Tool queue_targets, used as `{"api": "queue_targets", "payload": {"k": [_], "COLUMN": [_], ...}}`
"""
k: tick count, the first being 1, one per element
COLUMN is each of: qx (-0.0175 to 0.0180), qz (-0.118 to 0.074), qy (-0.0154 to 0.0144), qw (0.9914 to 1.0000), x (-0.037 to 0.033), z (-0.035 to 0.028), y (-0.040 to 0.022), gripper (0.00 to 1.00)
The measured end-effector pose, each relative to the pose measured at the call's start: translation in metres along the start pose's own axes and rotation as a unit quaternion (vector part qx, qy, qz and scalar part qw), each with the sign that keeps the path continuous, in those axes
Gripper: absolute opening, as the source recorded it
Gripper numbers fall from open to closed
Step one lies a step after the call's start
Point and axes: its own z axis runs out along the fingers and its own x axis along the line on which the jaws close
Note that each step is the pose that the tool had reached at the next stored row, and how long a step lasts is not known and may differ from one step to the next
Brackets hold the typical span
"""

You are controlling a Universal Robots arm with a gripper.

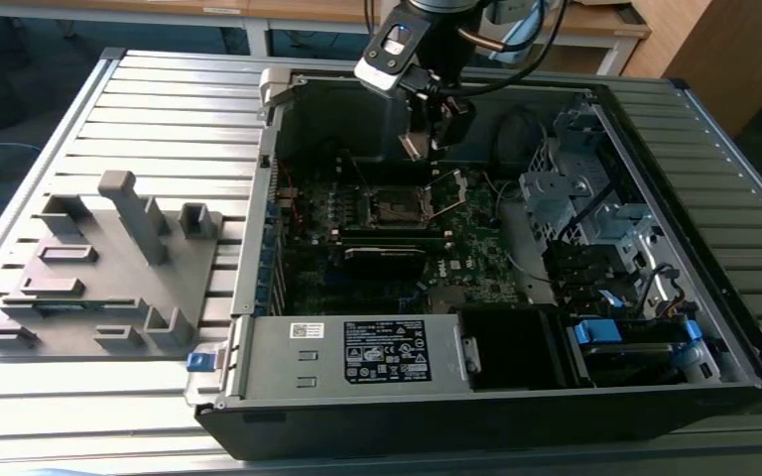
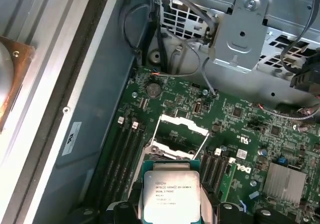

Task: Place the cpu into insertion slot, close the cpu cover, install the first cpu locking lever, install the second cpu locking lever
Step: 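Place the cpu into insertion slot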

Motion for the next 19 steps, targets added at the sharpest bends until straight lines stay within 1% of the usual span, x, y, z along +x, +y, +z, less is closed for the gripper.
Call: {"api": "queue_targets", "payload": {"k": [3, 5, 7, 9, 11, 12, 15, 16, 19], "qx": [0.0, -0.0003, -0.0006, -0.001, -0.0012, -0.0014, -0.0019, -0.0019, -0.0019], "qz": [0.001, 0.016, 0.035, 0.053, 0.071, 0.08, 0.106, 0.109, 0.109], "qy": [-0.0001, -0.0014, -0.0031, -0.0047, -0.0064, -0.0072, -0.0095, -0.0098, -0.0098], "qw": [1.0, 0.99987, 0.99938, 0.99859, 0.99747, 0.9968, 0.99434, 0.99403, 0.99395], "x": [0.0, 0.0001, 0.0, 0.0, 0.0, 0.0, 0.0, 0.0, 0.0], "z": [0.0, 0.0002, 0.0003, 0.0005, 0.0007, 0.0008, 0.0009, 0.0009, 0.001], "y": [0.0, 0.0, 0.0, 0.0, 0.0, -0.0001, -0.0001, -0.0001, -0.0002], "gripper": [0.54, 0.54, 0.54, 0.54, 0.54, 0.54, 0.54, 0.54, 0.54]}}
